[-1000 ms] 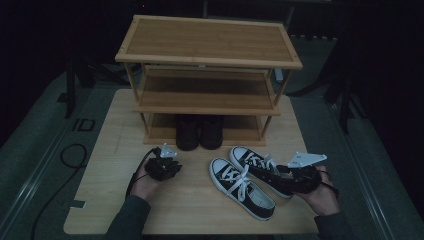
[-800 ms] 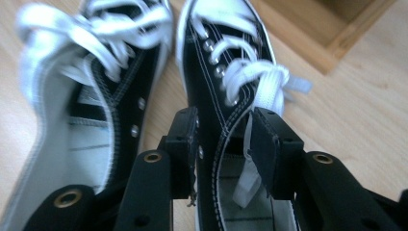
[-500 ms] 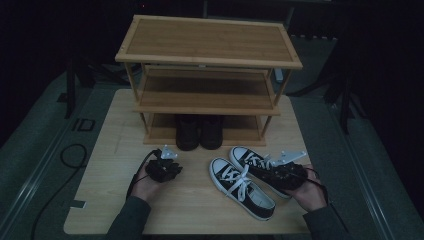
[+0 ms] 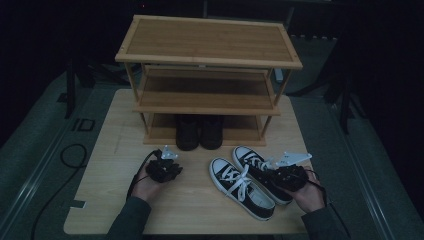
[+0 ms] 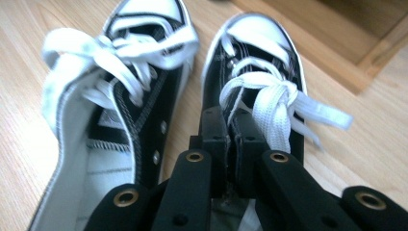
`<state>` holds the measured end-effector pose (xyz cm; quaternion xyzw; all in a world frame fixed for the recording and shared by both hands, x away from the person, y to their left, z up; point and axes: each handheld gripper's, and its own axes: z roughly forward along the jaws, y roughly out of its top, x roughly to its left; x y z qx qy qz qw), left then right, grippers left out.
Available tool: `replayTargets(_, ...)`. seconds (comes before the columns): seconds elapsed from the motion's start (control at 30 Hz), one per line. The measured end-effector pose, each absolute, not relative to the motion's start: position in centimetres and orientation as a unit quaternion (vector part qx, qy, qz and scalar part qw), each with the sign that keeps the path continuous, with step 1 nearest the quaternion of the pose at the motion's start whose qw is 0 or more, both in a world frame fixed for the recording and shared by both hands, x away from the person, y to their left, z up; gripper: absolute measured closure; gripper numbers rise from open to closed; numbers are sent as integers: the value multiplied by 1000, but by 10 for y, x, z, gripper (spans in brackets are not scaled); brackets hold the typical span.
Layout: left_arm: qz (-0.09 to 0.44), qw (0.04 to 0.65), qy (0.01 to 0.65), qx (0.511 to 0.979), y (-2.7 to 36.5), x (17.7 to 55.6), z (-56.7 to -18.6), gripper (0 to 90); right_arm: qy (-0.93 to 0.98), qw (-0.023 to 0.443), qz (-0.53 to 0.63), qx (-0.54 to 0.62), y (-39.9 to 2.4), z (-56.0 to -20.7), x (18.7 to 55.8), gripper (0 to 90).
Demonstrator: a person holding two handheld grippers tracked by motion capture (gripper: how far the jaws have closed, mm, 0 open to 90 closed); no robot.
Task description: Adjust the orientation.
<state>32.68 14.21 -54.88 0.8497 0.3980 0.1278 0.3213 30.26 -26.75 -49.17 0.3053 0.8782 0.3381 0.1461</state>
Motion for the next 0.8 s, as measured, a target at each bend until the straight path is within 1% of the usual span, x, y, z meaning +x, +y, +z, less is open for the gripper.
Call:
replayTargets(0.47,126,320,398,850,141,328,-550,766,874,153,394,240,-263,-494,295,886)
replayTargets(0.73,126,320,398,850,140,327,-551,766,873,146,391,252,-269,-498,298,885)
replayTargets(0.8,126,320,399,850,141,328,-551,766,878,147,375,259,-271,-499,296,861)
